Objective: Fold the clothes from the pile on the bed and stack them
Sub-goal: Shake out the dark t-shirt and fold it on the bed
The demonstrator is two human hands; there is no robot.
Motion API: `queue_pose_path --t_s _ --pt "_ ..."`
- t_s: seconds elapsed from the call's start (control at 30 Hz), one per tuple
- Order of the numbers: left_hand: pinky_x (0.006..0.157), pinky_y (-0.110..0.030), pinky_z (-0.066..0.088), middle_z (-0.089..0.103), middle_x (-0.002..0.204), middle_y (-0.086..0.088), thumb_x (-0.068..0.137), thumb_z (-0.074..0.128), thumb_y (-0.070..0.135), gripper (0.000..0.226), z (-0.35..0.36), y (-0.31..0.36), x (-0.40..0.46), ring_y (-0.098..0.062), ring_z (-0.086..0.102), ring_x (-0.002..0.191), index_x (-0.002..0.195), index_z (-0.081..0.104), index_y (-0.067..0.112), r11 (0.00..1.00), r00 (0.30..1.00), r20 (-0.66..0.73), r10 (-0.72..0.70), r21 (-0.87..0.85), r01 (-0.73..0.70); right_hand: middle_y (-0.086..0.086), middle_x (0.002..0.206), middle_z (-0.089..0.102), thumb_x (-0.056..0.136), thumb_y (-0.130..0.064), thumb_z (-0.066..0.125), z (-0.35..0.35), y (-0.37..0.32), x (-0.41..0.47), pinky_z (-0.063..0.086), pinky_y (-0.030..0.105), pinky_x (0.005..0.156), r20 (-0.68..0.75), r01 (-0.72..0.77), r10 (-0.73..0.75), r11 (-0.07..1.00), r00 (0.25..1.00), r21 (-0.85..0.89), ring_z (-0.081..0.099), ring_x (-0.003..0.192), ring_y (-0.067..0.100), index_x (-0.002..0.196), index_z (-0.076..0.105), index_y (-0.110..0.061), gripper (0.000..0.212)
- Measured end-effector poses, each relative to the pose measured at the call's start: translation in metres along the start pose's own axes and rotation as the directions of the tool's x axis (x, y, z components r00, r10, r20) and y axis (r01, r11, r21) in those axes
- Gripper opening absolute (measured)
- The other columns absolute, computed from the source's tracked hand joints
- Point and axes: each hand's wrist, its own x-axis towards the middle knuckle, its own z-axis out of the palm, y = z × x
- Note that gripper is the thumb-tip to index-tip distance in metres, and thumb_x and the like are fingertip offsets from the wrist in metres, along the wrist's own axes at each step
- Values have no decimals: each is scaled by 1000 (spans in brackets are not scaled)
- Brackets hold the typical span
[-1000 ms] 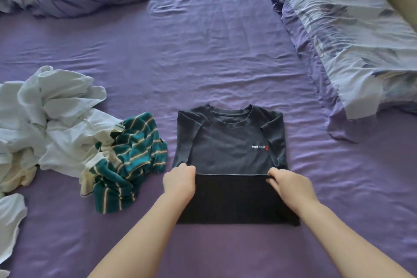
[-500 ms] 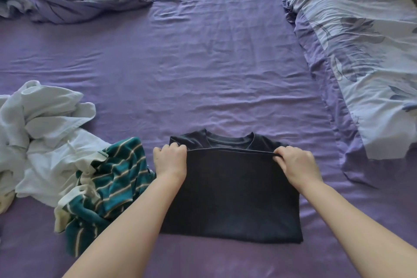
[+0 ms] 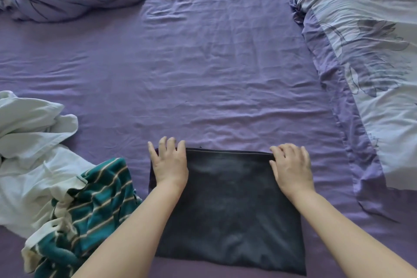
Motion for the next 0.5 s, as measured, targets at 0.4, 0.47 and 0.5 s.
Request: queue_pose_path --t_s 0.4,0.47,0.5 --pt "110 -60 8 14 156 -11 90 16 67 70 67 51 -57 -34 11 145 149 18 29 920 921 83 381 -131 -369 8 155 13 89 -61 18 56 -23 -40 6 56 110 217 212 -207 977 954 0 4 144 29 145 21 -32 63" --pt "112 -60 -10 -19 155 -7 86 -3 72 71 73 49 -51 -29 -21 143 145 -20 36 919 911 125 392 -95 -382 3 155 -13 87 -66 5 58 -21 -36 -9 54 113 278 219 -210 976 937 0 -17 143 27 145 -2 -37 65" --pt "109 -59 -19 -33 150 -4 82 -10 73 70 74 48 -49 -27 -34 138 137 -35 37 918 903 169 395 -97 -384 0 151 -25 85 -68 0 59 -20 -34 -17 53 111 306 216 -209 976 929 12 -28 139 25 142 -13 -38 66"
